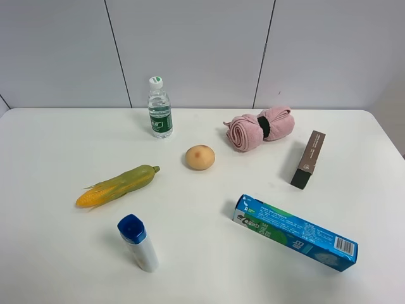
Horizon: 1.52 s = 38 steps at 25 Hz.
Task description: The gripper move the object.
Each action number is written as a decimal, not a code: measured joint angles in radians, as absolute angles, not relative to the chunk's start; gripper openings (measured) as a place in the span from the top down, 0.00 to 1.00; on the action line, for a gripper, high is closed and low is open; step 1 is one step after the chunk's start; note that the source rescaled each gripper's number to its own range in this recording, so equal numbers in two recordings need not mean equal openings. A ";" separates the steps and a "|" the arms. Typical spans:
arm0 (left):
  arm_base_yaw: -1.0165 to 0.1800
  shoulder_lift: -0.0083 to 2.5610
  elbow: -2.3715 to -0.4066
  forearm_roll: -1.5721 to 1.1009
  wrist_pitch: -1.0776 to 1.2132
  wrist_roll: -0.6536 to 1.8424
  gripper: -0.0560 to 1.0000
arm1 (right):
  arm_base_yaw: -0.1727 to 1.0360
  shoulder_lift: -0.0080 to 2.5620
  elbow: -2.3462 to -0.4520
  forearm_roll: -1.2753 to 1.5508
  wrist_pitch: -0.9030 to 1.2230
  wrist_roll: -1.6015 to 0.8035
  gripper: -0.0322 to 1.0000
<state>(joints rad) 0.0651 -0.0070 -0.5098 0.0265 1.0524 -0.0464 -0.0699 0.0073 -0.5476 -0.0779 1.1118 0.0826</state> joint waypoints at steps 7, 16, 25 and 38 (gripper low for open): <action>0.065 -0.007 -0.510 0.026 1.052 -0.046 0.00 | -0.070 0.007 -0.497 -0.055 1.064 0.080 0.00; 0.065 -0.007 -0.510 0.026 1.052 -0.046 0.00 | -0.070 0.008 -0.488 -0.053 1.058 0.080 0.00; 0.065 -0.007 -0.510 0.026 1.052 -0.046 0.00 | -0.070 0.007 -0.488 -0.053 1.058 0.080 0.00; 0.065 -0.007 -0.510 0.026 1.052 -0.046 0.00 | -0.070 -0.003 -0.488 -0.053 1.058 0.080 0.00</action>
